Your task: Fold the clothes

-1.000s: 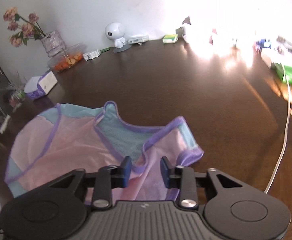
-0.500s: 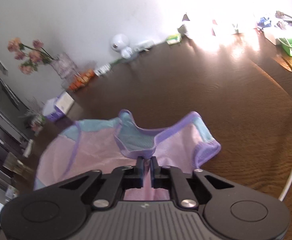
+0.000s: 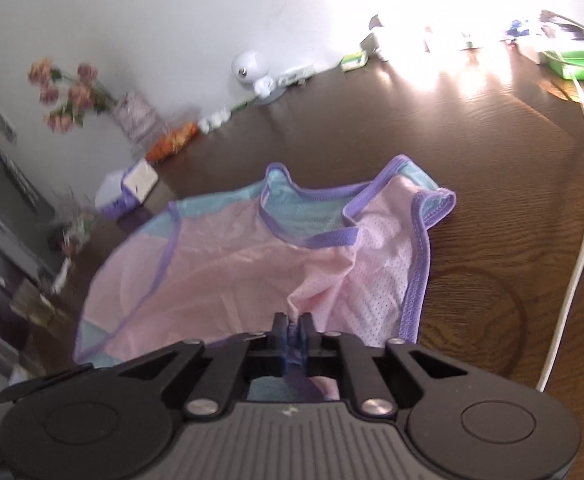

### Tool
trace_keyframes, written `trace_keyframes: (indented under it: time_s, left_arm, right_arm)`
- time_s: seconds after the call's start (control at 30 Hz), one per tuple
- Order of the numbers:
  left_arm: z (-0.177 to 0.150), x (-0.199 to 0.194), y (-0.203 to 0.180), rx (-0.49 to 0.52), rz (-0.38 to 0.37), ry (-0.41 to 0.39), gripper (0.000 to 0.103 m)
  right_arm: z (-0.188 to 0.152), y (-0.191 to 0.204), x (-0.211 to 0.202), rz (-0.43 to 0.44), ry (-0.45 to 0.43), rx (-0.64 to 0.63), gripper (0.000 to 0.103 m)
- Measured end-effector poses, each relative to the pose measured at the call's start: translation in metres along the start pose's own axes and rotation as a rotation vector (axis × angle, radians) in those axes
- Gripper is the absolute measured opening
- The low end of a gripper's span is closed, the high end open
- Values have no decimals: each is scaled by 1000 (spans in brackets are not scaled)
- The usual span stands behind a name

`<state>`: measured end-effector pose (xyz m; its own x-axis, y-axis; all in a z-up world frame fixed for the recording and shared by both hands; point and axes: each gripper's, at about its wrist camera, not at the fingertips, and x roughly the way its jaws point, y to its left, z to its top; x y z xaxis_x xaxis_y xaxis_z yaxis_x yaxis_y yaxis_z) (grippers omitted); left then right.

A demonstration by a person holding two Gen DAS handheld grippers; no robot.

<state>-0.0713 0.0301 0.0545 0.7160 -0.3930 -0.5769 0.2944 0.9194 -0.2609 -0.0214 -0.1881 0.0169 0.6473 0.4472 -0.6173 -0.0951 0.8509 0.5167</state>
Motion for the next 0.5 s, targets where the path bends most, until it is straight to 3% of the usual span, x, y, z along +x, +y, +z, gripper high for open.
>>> trace_keyframes:
  time_s: [0.03, 0.07, 0.1, 0.13, 0.2, 0.3, 0.37, 0.43, 0.5]
  left_arm:
    - [1, -4, 8, -4, 26, -15, 46]
    - [1, -9, 16, -8, 52, -31, 46]
    - [1, -10, 25, -24, 73, -28, 46]
    - [2, -11, 35, -43, 95, -20, 46]
    - [1, -15, 53, -73, 144, -24, 46]
    - [0, -31, 79, -72, 234, -56, 46]
    - [-5, -48, 102, -62, 297, -78, 49]
    - [-11, -59, 123, -36, 295, -62, 54]
    - [-17, -69, 144, -9, 288, -42, 59]
  right_arm:
    - [-1, 0, -2, -3, -10, 7, 39]
    - [-2, -1, -2, -8, -18, 9, 40]
    - [-3, 0, 1, -14, -15, 13, 31]
    - [-4, 1, 5, -19, -7, 19, 1]
    - [-7, 1, 12, -8, 2, 42, 3]
    - [-7, -3, 11, 95, 11, 102, 3]
    - [-7, -6, 0, 62, 8, 67, 11]
    - [-12, 1, -14, -19, 0, -29, 38]
    - [-23, 18, -27, -56, -15, -152, 40]
